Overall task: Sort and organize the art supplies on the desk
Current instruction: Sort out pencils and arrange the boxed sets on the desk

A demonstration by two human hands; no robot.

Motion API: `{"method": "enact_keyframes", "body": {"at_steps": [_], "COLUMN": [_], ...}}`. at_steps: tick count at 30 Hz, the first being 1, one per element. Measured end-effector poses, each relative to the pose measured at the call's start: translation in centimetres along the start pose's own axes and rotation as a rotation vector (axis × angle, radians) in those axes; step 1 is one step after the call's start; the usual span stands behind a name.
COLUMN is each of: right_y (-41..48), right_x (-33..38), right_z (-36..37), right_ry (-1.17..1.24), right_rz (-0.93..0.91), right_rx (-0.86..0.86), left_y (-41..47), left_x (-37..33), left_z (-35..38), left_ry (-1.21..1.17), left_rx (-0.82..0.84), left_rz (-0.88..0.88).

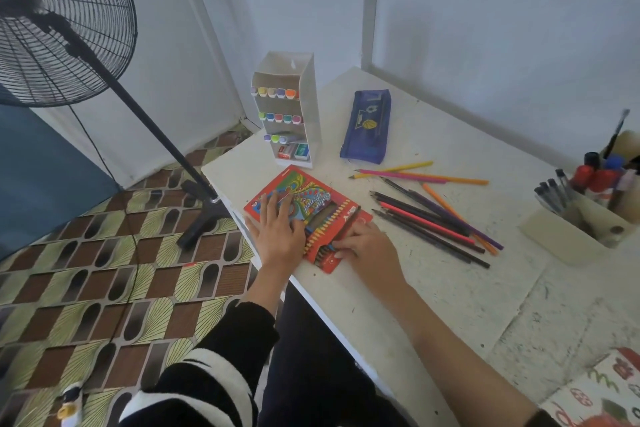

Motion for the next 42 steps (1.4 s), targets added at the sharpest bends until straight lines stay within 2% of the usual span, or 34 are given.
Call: {"method": "enact_keyframes", "body": {"at_steps": [4,8,11,14,20,27,31,36,39,42], "right_y": [1.0,4.9,9.3,12.8,14.3,13.8,13.0,10.4,8.1,5.4], "right_x": [-0.9,-4.5,-7.2,-9.6,-8.7,-8.4,-8.4,-6.4,-6.0,-6.2], "right_z": [-1.5,-4.9,-6.2,-6.7,-6.8,-5.5,-7.0,-10.6,-11.8,-11.8], "right_ry": [-0.05,-0.029,-0.16,-0.317,-0.42,-0.43,-0.302,0.086,0.303,0.576], "right_rz": [-0.062,0.094,0.168,0.217,0.065,0.022,-0.019,-0.085,0.01,0.213], "right_rx": [0.106,0.02,-0.025,0.015,0.244,0.19,-0.021,-0.26,-0.352,-0.399], "left_y": [0.0,-0.1,-0.1,-0.1,-0.1,0.0,-0.1,0.0,0.0,-0.1], "left_x": [0.2,0.1,0.0,-0.1,0.0,-0.1,-0.1,0.1,0.1,-0.1], "left_z": [0.0,-0.1,-0.2,-0.2,-0.2,-0.2,-0.3,-0.2,-0.2,-0.2], "left_ry": [-0.019,-0.018,-0.022,-0.021,-0.039,-0.049,-0.045,-0.046,-0.042,-0.04], "left_rx": [-0.008,-0.017,-0.025,-0.031,-0.046,-0.055,-0.049,-0.039,-0.034,-0.035], "left_rz": [0.005,-0.001,-0.004,-0.008,-0.006,-0.004,-0.009,-0.009,-0.014,-0.01]}}
Point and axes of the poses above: each hand's wrist, its own y-axis towards the middle knuckle, its own z-axis out of the palm, x = y × z, the point moved 2 cm from there along y, towards the middle knuckle, and after that the axes turned 15 degrees about -y, right-handed, at the moved point
